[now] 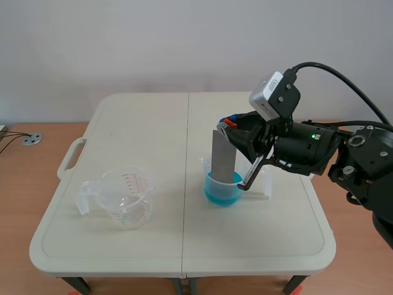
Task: Hold the metal plate by the orange handle, dip it into the blue solution, take it out and point at it, then put the plate back in the beaker on the left.
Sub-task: 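Hold the plate still in the solution, then raise the plate and point at it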
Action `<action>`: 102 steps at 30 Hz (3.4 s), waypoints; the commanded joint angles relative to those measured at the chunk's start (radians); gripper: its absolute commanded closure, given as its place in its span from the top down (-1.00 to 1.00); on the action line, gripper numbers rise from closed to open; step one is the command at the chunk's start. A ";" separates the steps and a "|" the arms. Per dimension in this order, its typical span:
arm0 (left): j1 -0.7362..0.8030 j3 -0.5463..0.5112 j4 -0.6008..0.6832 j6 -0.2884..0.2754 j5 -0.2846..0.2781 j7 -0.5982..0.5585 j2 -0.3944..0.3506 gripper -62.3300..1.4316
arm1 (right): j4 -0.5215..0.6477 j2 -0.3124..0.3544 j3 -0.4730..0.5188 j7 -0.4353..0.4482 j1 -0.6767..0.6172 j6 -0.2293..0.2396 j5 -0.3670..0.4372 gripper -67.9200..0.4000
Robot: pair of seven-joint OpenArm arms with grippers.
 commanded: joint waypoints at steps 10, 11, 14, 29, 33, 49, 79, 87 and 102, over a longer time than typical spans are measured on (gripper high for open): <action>0.002 -0.005 0.014 0.005 -0.010 -0.010 -0.006 -0.80 | 0.003 0.008 0.002 0.002 0.018 0.003 -0.001 -0.96; 0.002 -0.005 0.014 0.005 -0.010 -0.010 -0.006 -0.80 | 0.003 0.008 0.002 0.002 0.018 0.003 -0.001 -0.96; 0.002 -0.005 0.014 0.005 -0.010 -0.010 -0.006 -0.80 | 0.003 0.008 0.002 0.002 0.018 0.003 -0.001 -0.96; 0.002 -0.005 0.014 0.005 -0.010 -0.010 -0.006 -0.80 | 0.003 0.008 0.003 0.009 0.018 0.004 -0.001 -0.96; 0.002 -0.005 0.014 0.005 -0.010 -0.010 -0.006 -0.80 | 0.005 0.012 0.003 0.026 0.018 0.004 -0.001 -0.96; -0.001 -0.005 0.014 0.004 -0.010 -0.010 -0.006 -0.80 | 0.158 0.053 0.015 0.042 0.014 0.027 0.016 -0.96; -0.412 0.253 0.014 -0.001 0.016 0.202 -0.078 -0.80 | 0.537 0.086 0.138 -0.040 -0.091 0.027 0.107 -0.96; -0.627 0.442 0.008 0.001 0.021 0.362 -0.078 -0.80 | 0.590 0.086 0.143 -0.072 -0.097 0.027 0.126 -0.96; -0.897 0.693 -0.207 0.029 0.038 0.413 -0.046 -0.80 | 0.594 0.086 0.145 -0.075 -0.097 0.027 0.126 -0.96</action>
